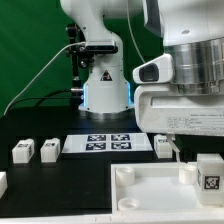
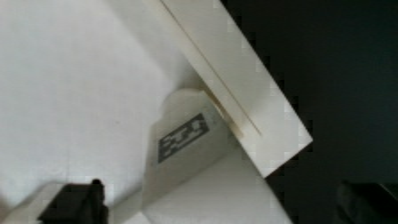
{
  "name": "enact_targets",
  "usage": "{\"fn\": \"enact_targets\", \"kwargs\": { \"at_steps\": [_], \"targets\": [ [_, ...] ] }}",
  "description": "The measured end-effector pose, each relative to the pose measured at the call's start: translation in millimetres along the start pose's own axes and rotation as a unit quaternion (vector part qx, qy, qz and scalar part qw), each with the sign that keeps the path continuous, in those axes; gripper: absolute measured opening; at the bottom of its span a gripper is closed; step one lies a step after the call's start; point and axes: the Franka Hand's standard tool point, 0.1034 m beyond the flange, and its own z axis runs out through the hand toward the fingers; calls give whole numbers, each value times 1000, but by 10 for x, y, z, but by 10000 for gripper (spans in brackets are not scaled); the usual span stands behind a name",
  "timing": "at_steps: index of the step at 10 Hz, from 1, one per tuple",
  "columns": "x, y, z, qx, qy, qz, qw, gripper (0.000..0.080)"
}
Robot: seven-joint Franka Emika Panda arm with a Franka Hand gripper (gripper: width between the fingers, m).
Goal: Assemble one leg
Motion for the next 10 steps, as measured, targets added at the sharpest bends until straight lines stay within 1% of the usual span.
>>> {"fn": "enact_targets", "kwargs": {
  "at_steps": [1, 2, 3, 4, 5, 6, 7, 8, 9, 10],
  "targets": [
    [-40, -12, 62, -26, 9, -103, 994, 649],
    [-40, -25, 66, -31, 10, -162, 986, 649],
    [-36, -18, 67, -29, 10, -149, 988, 626],
    [-40, -22, 69, -29, 10, -134, 990, 626],
    [-42, -24, 69, -27, 9, -120, 992, 440],
    [-54, -33, 72, -23, 9, -47, 999, 440],
    [-50, -23, 74, -23, 9, -9, 1000, 305],
    [-49, -19, 75, -23, 10, 18, 1000, 305],
    [-39, -18, 68, -19, 9, 80, 997, 305],
    [-22, -11, 66, -12, 7, 153, 988, 305]
  ]
}}
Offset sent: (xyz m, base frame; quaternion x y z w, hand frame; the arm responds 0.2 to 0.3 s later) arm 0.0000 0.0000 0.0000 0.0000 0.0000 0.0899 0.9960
